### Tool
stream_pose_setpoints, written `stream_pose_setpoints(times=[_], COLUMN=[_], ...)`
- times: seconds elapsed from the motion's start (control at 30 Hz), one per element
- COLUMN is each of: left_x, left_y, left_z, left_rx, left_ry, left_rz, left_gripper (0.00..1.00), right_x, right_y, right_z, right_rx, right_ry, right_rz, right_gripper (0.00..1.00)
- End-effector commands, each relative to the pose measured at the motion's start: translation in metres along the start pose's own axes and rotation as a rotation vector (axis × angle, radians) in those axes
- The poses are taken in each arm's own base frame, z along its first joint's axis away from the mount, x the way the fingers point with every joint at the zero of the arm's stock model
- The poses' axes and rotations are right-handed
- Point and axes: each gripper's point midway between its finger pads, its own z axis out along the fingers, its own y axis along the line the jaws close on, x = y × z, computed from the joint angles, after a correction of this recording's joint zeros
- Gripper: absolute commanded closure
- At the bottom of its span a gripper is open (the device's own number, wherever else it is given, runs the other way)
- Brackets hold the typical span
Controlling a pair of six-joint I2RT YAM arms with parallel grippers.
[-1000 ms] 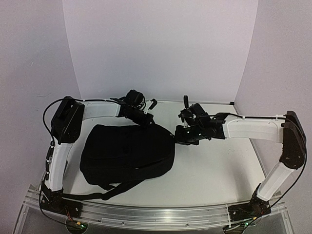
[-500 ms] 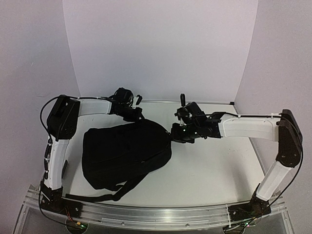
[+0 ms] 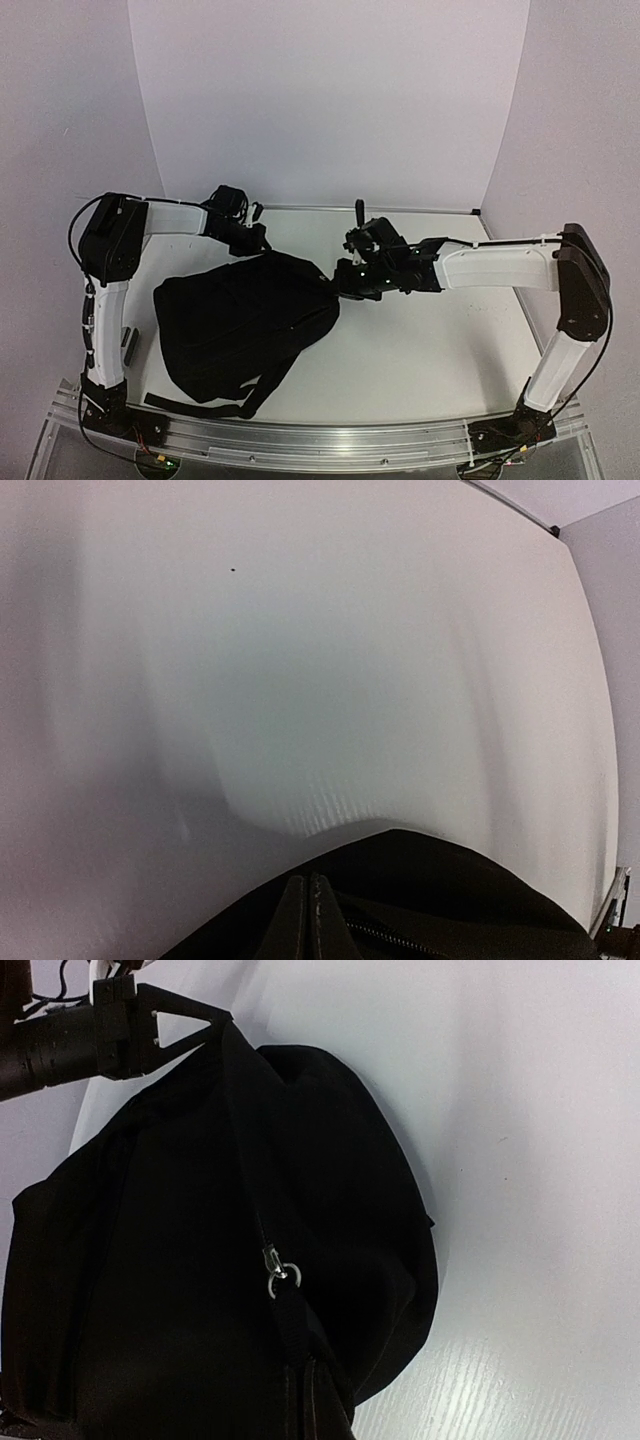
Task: Pack the student bag
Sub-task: Zip the student bag at the center of the board.
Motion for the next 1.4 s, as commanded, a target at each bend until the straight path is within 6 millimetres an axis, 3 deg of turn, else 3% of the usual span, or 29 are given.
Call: stream_pose_setpoints(times=[0.0, 0.1, 0.27, 0.4, 0.5, 0.63, 0.73, 0.87, 1.0, 1.37], left_x=[-0.060, -0.062, -0.049, -0.039, -0.027, -0.007, 0.008, 0.026, 0.044, 0.049], left_y=[0.074, 0.039, -0.024, -0.060, -0.081, -0.108, -0.123, -0.141, -0.143, -0.143], left_z=[-0.045, -0.052, -0.078, -0.093, -0.085, -0.059, -0.042, -0.039, -0.027, -0.003], left_rx=[-0.216, -0.052, 0.173, 0.255, 0.270, 0.282, 0.326, 0.408, 0.418, 0.363], left_ry=[-0.203, -0.211, -0.214, -0.221, -0.198, -0.155, -0.122, -0.103, -0.071, -0.042], left_rz=[-0.056, 0.047, 0.322, 0.577, 0.739, 0.906, 0.952, 0.994, 1.059, 1.164], left_gripper=[1.00, 0.98, 0.52, 0.39, 0.37, 0.36, 0.36, 0.35, 0.32, 0.32], right_x=[0.021, 0.005, -0.023, -0.035, -0.043, -0.049, -0.052, -0.051, -0.051, -0.046], right_y=[-0.001, 0.004, 0.012, 0.005, 0.002, -0.002, -0.003, -0.006, -0.006, -0.006], right_z=[-0.006, -0.006, 0.002, 0.011, 0.014, 0.016, 0.017, 0.019, 0.022, 0.026], right_rx=[0.050, 0.057, 0.033, 0.027, 0.019, 0.012, 0.006, 0.001, -0.010, -0.024], right_ry=[0.064, 0.016, -0.010, -0.001, -0.001, -0.002, -0.008, -0.004, 0.003, 0.023], right_rz=[-0.001, -0.025, -0.074, -0.093, -0.099, -0.094, -0.087, -0.075, -0.071, -0.066], right_gripper=[1.00, 1.00, 1.00, 1.00, 1.00, 1.00, 1.00, 1.00, 1.00, 1.00])
